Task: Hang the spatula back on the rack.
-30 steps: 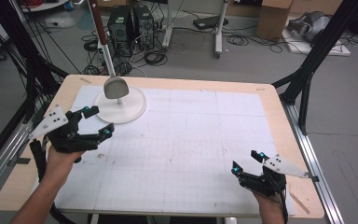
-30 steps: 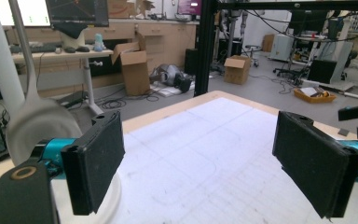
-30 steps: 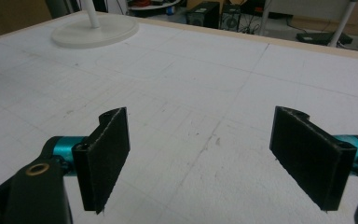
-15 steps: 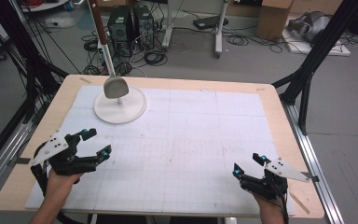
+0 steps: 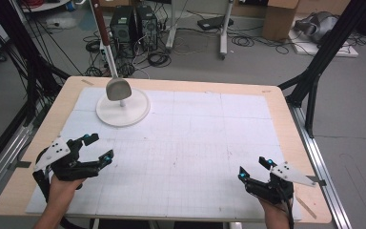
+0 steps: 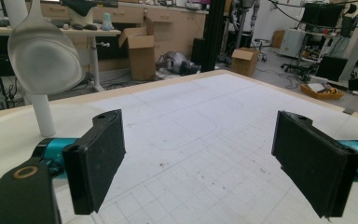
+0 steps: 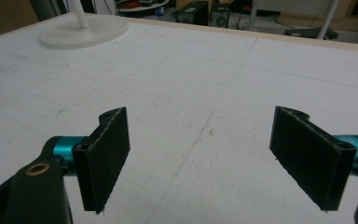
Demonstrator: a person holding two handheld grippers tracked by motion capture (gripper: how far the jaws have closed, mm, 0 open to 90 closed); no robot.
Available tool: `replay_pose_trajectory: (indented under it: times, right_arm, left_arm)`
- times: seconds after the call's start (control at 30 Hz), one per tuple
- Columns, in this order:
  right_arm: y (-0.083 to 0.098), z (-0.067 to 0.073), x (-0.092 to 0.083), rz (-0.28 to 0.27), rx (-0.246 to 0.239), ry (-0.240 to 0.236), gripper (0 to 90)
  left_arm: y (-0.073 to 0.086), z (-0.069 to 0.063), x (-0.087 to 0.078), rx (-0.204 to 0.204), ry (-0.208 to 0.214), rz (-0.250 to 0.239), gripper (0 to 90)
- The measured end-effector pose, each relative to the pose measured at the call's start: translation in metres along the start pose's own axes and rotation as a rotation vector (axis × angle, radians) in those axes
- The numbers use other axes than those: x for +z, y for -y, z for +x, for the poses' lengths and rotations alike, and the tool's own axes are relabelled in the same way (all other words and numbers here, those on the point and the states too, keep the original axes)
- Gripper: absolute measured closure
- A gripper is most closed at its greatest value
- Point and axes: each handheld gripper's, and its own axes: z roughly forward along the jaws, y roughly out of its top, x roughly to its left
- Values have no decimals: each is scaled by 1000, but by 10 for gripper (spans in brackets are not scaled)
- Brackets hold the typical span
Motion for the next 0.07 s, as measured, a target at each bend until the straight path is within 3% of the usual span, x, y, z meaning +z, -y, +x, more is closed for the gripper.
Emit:
replay_pose_trajectory:
  times: [0.07]
  right_arm:
    - [0,-1,1,-2,-5,2,187]
  left_arm:
    - [0,0,0,1,-2,0,176]
